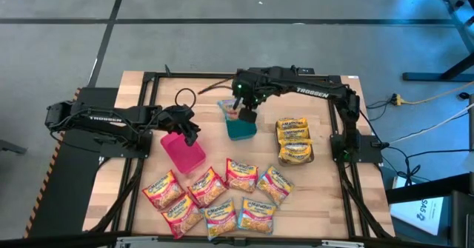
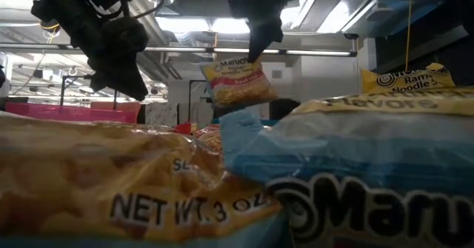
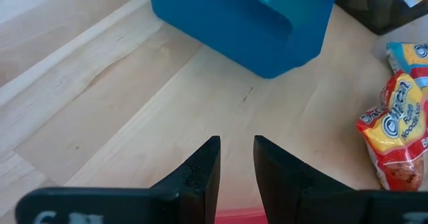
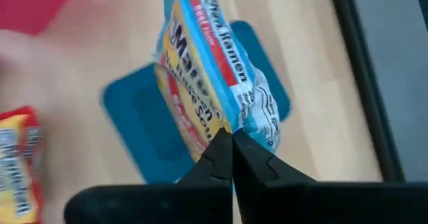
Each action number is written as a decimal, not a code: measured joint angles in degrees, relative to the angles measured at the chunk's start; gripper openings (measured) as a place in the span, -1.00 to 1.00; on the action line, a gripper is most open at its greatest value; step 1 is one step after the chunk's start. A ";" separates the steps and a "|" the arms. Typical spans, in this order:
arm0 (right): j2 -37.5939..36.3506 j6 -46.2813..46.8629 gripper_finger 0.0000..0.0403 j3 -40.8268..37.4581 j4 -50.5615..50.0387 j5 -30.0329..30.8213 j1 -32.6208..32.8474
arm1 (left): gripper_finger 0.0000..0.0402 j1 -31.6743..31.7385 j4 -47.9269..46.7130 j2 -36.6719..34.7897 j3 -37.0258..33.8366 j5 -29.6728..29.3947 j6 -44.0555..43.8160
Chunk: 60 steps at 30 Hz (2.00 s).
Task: Sort Maruchan noodles
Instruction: Put the blue noodle pack into the blue bin
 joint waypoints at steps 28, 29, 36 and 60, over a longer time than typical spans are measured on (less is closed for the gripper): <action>9.38 -6.76 -1.00 0.09 11.59 -7.32 -7.75 | -0.58 0.04 -1.86 0.01 0.00 -0.21 -0.26; 9.88 -6.76 -1.00 0.09 11.41 -7.66 -7.95 | -0.58 0.04 -1.86 0.01 0.00 -0.20 -0.30; 12.05 -6.67 -1.00 0.09 11.51 -9.49 -8.31 | -0.58 0.04 -1.85 0.01 0.00 -0.23 -0.62; 12.39 -3.03 -0.43 7.64 3.58 -8.64 -8.18 | -0.58 0.04 -2.19 0.01 0.00 -1.27 -1.78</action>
